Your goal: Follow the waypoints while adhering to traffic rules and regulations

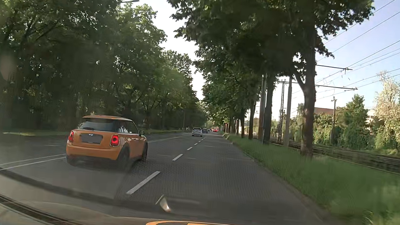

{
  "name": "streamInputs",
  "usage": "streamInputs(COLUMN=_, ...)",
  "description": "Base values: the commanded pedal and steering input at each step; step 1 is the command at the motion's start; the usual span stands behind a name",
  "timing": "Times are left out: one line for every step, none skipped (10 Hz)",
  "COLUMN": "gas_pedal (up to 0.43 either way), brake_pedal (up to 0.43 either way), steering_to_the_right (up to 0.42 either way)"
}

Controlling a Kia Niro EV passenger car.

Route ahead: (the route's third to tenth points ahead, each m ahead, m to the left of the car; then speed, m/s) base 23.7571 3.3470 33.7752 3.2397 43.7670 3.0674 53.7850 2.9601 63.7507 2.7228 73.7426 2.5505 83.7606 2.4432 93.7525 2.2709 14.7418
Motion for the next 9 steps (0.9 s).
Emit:
streamInputs(gas_pedal=0.15, brake_pedal=0.0, steering_to_the_right=-0.003)
streamInputs(gas_pedal=0.157, brake_pedal=0.0, steering_to_the_right=-0.002)
streamInputs(gas_pedal=0.157, brake_pedal=0.0, steering_to_the_right=-0.001)
streamInputs(gas_pedal=0.157, brake_pedal=0.0, steering_to_the_right=-0.001)
streamInputs(gas_pedal=0.157, brake_pedal=0.0, steering_to_the_right=-0.001)
streamInputs(gas_pedal=0.157, brake_pedal=0.0, steering_to_the_right=-0.001)
streamInputs(gas_pedal=0.157, brake_pedal=0.0, steering_to_the_right=-0.001)
streamInputs(gas_pedal=0.157, brake_pedal=0.0, steering_to_the_right=-0.001)
streamInputs(gas_pedal=0.157, brake_pedal=0.0, steering_to_the_right=-0.001)
